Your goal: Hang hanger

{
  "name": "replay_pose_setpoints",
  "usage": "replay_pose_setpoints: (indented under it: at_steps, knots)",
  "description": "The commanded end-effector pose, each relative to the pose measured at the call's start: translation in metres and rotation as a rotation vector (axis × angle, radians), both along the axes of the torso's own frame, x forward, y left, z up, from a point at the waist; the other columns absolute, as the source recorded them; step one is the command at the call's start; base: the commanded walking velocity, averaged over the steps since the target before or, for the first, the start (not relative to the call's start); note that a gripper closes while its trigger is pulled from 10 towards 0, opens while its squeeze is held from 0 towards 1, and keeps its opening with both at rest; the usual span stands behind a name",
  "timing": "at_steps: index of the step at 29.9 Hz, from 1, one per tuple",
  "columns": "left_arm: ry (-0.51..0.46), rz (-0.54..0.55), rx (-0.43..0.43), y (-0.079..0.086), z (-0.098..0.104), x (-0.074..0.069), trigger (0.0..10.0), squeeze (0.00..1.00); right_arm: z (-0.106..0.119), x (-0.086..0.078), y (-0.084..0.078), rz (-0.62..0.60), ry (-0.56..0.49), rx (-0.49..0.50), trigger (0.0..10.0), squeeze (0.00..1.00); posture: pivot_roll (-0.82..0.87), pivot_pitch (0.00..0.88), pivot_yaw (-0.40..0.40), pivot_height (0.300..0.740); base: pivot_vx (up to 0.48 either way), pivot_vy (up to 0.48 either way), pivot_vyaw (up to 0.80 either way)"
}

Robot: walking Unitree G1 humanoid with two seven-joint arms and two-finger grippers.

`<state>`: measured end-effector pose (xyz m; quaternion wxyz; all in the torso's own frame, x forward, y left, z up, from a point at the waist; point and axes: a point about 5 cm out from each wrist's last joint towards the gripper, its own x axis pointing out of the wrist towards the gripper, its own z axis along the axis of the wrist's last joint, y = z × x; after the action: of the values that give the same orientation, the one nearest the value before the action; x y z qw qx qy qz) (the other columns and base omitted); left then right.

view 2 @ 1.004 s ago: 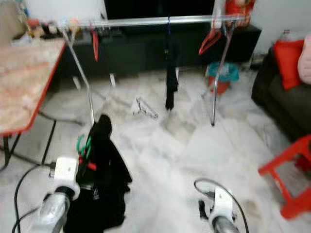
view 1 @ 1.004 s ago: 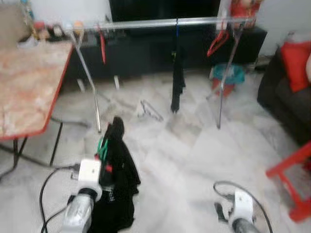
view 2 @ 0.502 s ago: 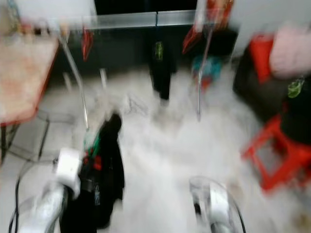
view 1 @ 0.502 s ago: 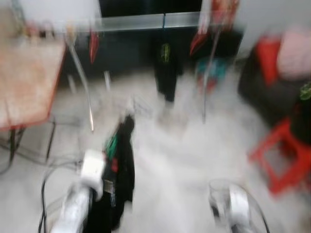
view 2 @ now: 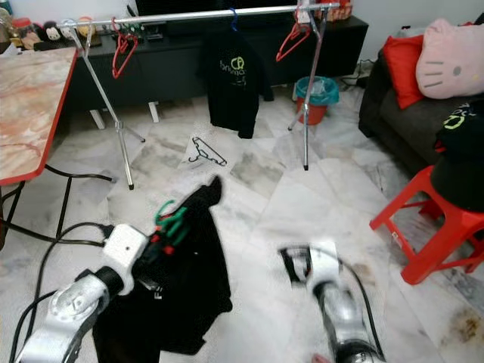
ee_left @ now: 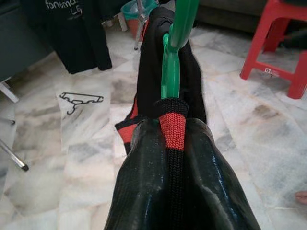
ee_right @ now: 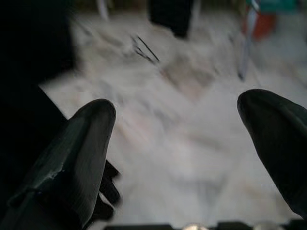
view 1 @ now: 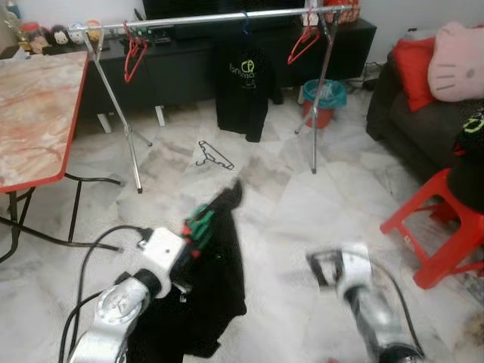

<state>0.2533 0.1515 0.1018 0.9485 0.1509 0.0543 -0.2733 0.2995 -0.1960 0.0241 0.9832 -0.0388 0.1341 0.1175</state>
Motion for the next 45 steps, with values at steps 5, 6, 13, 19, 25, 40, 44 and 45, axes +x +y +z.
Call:
replay_pose_setpoints:
  at_steps: [5,6,13,19,25,40,44,45]
  knots:
    - [-0.020,-0.027,0.013,0.000,0.015,0.008,10.0,0.00,0.018,0.003,0.013,0.264,-0.052,0.175,10.0,0.00,0.00,0.000,0.001,0.736,0.000,0.000,0.00]
    - [-0.021,-0.030,0.014,-0.001,0.015,0.008,10.0,0.00,0.020,0.003,0.014,0.300,-0.055,0.186,10.0,0.00,0.00,0.000,0.001,0.736,0.000,0.000,0.00]
    - [-0.017,-0.014,0.030,-0.004,0.010,0.010,10.0,0.00,0.022,-0.026,0.008,0.575,-0.009,0.230,10.0,0.00,0.00,0.000,-0.006,0.736,0.000,0.000,0.00]
    - [0.002,-0.109,-0.019,-0.012,0.024,0.007,10.0,0.00,0.013,-0.049,0.000,0.616,0.040,0.247,10.0,0.00,-0.01,0.000,-0.006,0.736,0.000,0.000,0.00]
    - [0.008,-0.247,-0.014,-0.026,0.038,0.002,10.0,0.00,0.035,-0.040,0.007,0.604,-0.057,0.321,10.0,0.00,-0.01,0.000,-0.008,0.736,0.000,0.000,0.00]
    - [0.036,-0.350,-0.007,-0.038,0.053,-0.005,10.0,0.00,0.048,-0.041,0.016,0.701,-0.034,0.335,10.0,0.00,-0.01,0.000,-0.021,0.736,0.000,0.000,0.00]
    - [0.061,-0.394,-0.018,-0.041,0.053,-0.009,10.0,0.00,0.049,-0.038,0.018,0.673,-0.049,0.343,10.0,0.00,0.00,0.000,-0.022,0.736,0.000,0.000,0.00]
    - [0.061,-0.394,-0.018,-0.041,0.053,-0.009,10.0,0.00,0.049,-0.038,0.018,0.673,-0.049,0.343,10.0,0.00,0.00,0.000,-0.022,0.736,0.000,0.000,0.00]
